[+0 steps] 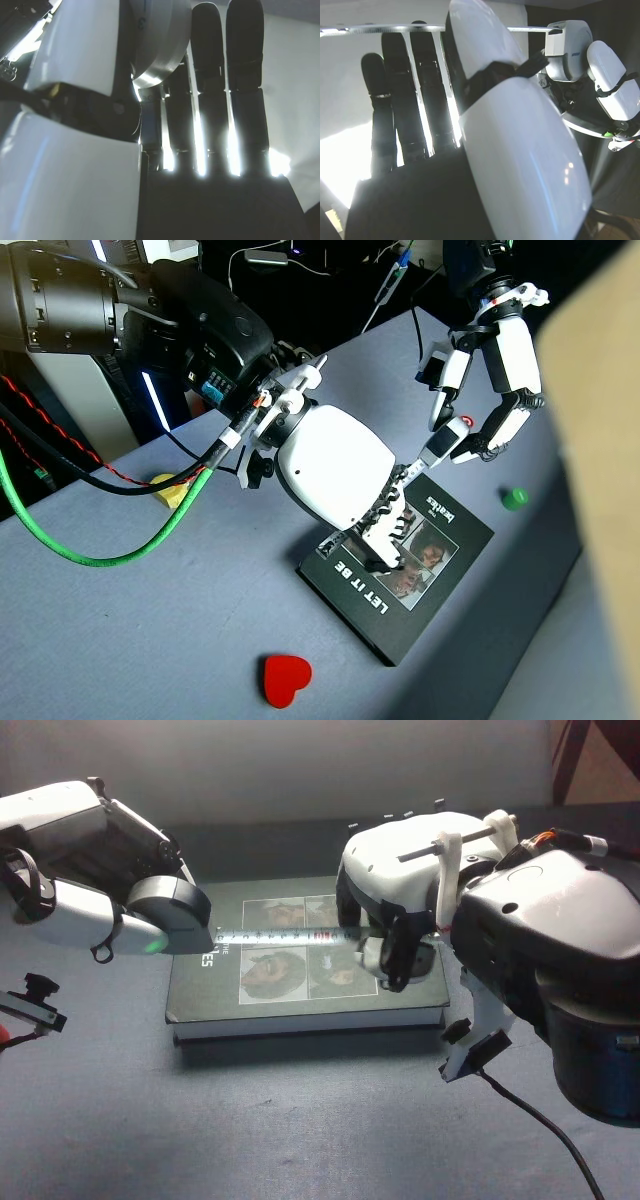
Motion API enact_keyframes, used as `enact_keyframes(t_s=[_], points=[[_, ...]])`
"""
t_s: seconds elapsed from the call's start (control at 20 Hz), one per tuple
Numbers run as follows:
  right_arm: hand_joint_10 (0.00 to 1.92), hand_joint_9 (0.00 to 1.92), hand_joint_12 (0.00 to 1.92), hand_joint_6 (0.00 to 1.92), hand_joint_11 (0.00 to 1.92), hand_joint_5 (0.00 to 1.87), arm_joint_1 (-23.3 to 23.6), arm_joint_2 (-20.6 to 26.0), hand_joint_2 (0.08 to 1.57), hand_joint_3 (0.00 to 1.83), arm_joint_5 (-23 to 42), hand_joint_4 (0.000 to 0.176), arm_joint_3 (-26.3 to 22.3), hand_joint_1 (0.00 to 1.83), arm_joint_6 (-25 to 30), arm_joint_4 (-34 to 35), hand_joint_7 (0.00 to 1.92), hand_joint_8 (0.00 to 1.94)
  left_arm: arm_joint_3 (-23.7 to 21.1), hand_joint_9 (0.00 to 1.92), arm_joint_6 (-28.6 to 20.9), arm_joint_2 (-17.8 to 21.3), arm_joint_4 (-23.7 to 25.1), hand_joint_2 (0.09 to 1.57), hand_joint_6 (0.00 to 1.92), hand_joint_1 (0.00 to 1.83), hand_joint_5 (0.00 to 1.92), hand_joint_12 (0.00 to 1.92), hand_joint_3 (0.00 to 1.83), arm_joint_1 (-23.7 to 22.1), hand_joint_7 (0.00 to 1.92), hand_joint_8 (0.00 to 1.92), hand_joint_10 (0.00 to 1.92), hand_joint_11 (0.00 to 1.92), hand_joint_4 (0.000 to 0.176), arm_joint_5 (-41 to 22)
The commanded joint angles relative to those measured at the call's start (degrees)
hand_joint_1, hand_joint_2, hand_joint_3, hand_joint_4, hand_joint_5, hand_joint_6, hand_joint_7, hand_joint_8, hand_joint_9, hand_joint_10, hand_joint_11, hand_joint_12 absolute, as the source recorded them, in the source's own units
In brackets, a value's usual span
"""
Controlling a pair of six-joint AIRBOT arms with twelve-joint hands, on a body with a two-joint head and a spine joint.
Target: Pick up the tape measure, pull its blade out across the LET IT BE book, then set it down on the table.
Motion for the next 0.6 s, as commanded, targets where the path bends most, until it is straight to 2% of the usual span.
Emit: enact_keyframes(t_s=[0.0, 0.15, 0.55], points=[[0.30, 1.01, 1.33, 1.34, 0.57, 0.83, 0.6, 0.2, 1.17, 0.00, 0.9, 0.000, 0.0, 1.20, 0.3, -4.8, 0.94, 0.94, 0.2, 0.98, -0.7, 0.1, -0.4, 1.07, 0.82, 1.39, 0.98, 0.94, 0.00, -0.7, 1.21, 0.61, 1.09, 0.91, 0.000, -6.6], [0.58, 0.91, 1.34, 1.33, 0.57, 0.81, 0.7, 0.3, 1.17, 0.00, 0.8, 0.000, 0.0, 1.19, 0.4, -4.8, 0.97, 0.96, 0.4, 0.98, -0.7, 0.1, -0.4, 1.07, 0.82, 1.39, 0.98, 0.93, 0.00, -0.5, 1.21, 0.61, 1.09, 0.90, 0.000, -6.6], [0.62, 0.87, 1.35, 1.35, 0.55, 0.73, 0.2, 2.1, 1.18, 0.00, 0.1, 0.000, -0.5, 1.20, 1.2, -5.4, 0.98, 1.01, 0.4, 1.01, -0.8, 0.2, -0.4, 1.06, 0.81, 1.39, 0.99, 0.94, 0.00, -0.6, 1.19, 0.63, 1.07, 0.90, 0.000, -6.8]])
